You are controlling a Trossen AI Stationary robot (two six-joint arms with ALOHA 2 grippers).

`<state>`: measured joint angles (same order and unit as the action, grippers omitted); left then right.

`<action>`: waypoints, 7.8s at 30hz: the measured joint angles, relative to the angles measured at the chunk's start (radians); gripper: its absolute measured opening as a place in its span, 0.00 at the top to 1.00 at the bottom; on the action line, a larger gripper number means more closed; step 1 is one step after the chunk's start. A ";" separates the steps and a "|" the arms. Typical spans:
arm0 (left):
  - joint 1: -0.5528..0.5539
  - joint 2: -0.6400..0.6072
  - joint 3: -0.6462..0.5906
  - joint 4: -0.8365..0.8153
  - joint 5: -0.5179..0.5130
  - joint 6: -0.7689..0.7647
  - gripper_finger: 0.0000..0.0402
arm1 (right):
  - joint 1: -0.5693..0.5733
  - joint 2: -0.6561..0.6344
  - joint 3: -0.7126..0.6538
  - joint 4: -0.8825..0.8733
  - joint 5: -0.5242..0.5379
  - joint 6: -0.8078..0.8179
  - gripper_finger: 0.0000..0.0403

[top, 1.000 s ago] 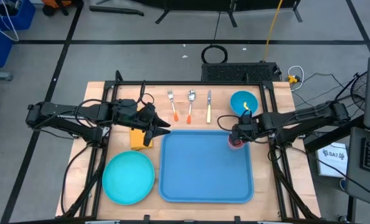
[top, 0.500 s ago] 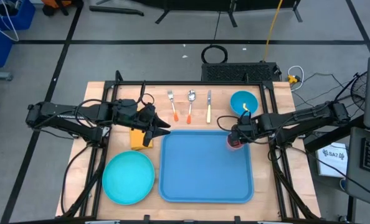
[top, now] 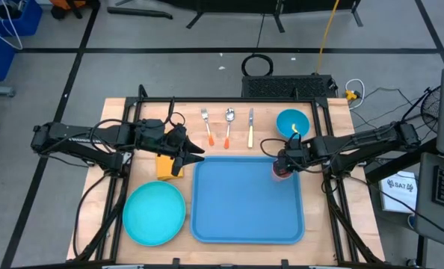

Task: Set up tray
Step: Put the green plate at the center of the blue serving tray

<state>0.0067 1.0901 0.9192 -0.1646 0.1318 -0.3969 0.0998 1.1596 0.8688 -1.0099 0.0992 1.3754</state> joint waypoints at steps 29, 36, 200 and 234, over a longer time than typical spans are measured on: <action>0.000 0.000 0.000 -0.040 0.000 0.002 0.62 | 0.000 -0.276 0.002 0.177 0.137 0.026 0.64; -0.002 0.000 0.000 -0.096 0.001 0.001 0.62 | 0.000 -0.324 0.002 0.259 0.169 0.002 0.64; -0.032 0.595 0.007 0.009 0.001 -0.731 0.90 | 0.006 -0.256 0.001 1.037 0.160 -0.554 0.64; -0.027 0.595 0.007 0.211 0.069 -0.635 0.83 | 0.390 -0.208 0.002 0.696 -0.076 0.164 0.64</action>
<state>-0.0200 1.6848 0.9264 0.0467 0.2008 -1.0316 0.4895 0.9517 0.8703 -0.3143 0.0235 1.5391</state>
